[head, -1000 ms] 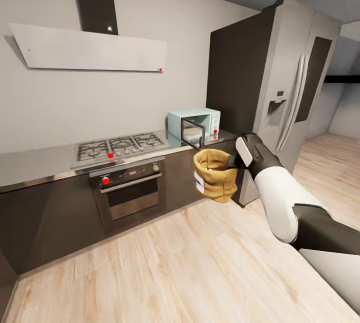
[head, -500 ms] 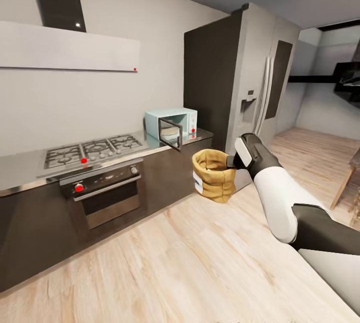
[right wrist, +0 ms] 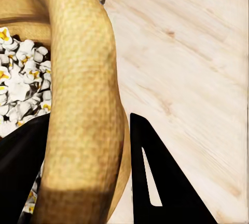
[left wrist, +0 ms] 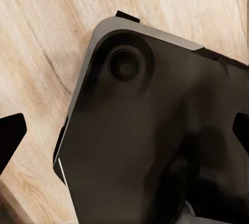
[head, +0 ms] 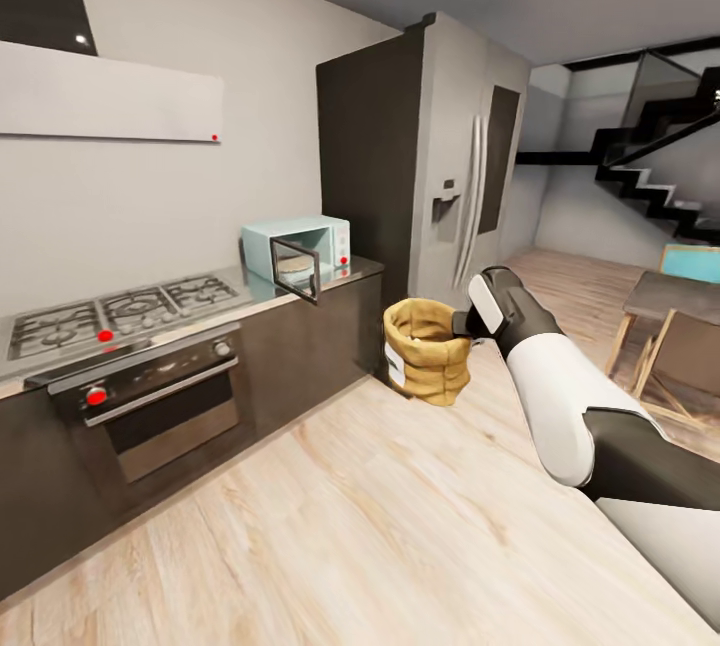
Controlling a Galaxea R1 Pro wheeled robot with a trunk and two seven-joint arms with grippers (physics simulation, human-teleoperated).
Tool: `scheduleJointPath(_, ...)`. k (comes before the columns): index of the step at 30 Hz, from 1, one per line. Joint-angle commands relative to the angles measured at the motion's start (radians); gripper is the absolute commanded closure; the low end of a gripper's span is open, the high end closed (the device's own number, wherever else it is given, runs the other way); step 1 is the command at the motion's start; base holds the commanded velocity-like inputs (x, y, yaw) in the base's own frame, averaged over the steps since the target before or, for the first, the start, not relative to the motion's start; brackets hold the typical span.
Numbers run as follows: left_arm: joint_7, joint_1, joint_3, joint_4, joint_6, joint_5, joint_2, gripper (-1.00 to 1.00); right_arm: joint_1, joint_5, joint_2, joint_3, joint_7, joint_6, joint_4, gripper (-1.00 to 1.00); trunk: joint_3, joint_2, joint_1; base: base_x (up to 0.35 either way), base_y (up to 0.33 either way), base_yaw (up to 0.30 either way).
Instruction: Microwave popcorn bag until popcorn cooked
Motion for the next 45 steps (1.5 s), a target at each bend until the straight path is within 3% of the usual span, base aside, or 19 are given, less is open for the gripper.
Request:
scheduleJointPath(1, -0.002, 0.000, 0.000, -0.001, -0.002, 0.005, 0.000, -1.00, -0.001, -0.011, 0.001, -0.004, -0.010, 0.000, -0.001, 1.00, -0.001, -0.001, 0.000, 0.000, 0.000, -0.287)
scheduleJointPath(11, -0.002, 0.000, 0.000, -0.001, -0.002, 0.005, 0.000, -1.00, -0.001, -0.012, 0.000, -0.006, -0.006, 0.000, -0.001, 1.00, -0.001, -0.001, 0.000, 0.000, 0.000, -0.270)
scheduleJointPath(35, -0.002, 0.000, 0.002, -0.001, -0.002, 0.006, 0.000, -1.00, -0.001, -0.013, 0.004, -0.006, -0.006, 0.000, 0.001, 1.00, -0.001, -0.001, 0.000, 0.002, 0.000, -0.006)
scheduleJointPath(45, -0.002, 0.000, 0.000, 0.001, 0.012, 0.005, 0.000, -1.00, -0.001, -0.014, 0.006, -0.006, -0.009, 0.000, 0.001, 1.00, -0.001, -0.001, 0.000, 0.311, 0.000, 0.000)
